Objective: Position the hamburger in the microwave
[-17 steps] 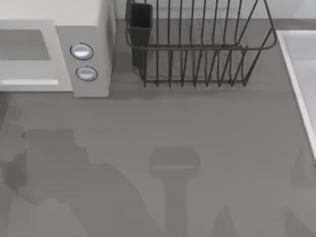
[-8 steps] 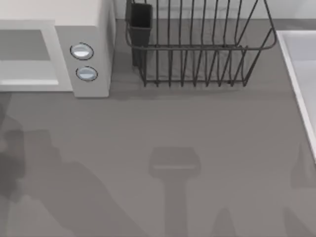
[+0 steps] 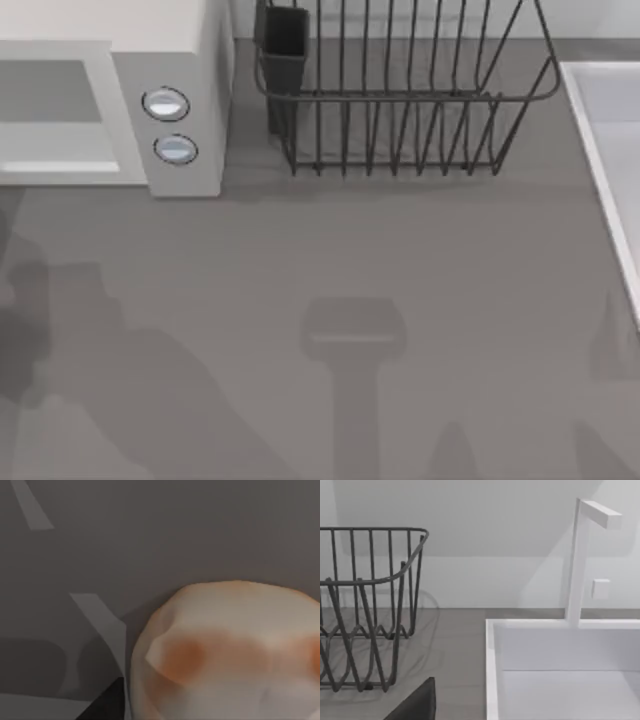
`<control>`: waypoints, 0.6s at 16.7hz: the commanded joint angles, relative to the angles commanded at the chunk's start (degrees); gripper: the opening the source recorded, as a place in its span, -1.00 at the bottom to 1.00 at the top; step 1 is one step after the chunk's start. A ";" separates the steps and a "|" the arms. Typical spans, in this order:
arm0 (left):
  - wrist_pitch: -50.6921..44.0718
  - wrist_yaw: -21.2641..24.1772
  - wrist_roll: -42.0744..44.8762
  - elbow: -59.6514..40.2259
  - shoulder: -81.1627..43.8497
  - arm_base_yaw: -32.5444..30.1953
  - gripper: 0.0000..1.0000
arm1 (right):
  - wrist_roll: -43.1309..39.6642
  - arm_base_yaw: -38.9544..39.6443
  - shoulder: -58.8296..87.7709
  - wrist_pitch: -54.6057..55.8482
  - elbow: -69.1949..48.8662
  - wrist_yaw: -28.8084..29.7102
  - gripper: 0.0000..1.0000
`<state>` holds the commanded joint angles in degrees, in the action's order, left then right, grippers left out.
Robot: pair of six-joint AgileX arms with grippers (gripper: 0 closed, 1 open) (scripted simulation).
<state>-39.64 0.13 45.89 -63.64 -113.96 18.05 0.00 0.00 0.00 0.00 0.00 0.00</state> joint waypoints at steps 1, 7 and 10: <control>0.00 0.00 0.00 0.00 0.00 0.00 0.70 | 0.00 0.00 0.00 0.00 0.00 0.00 1.00; 0.00 0.00 0.00 0.00 0.00 0.00 -0.21 | 0.00 0.00 0.00 0.00 0.00 0.00 1.00; 0.00 0.00 0.00 0.00 0.00 0.00 -0.66 | 0.00 0.00 0.00 0.00 0.00 0.00 1.00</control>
<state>-39.64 0.13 45.89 -63.64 -113.96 18.05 0.00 0.00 0.00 0.00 0.00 0.00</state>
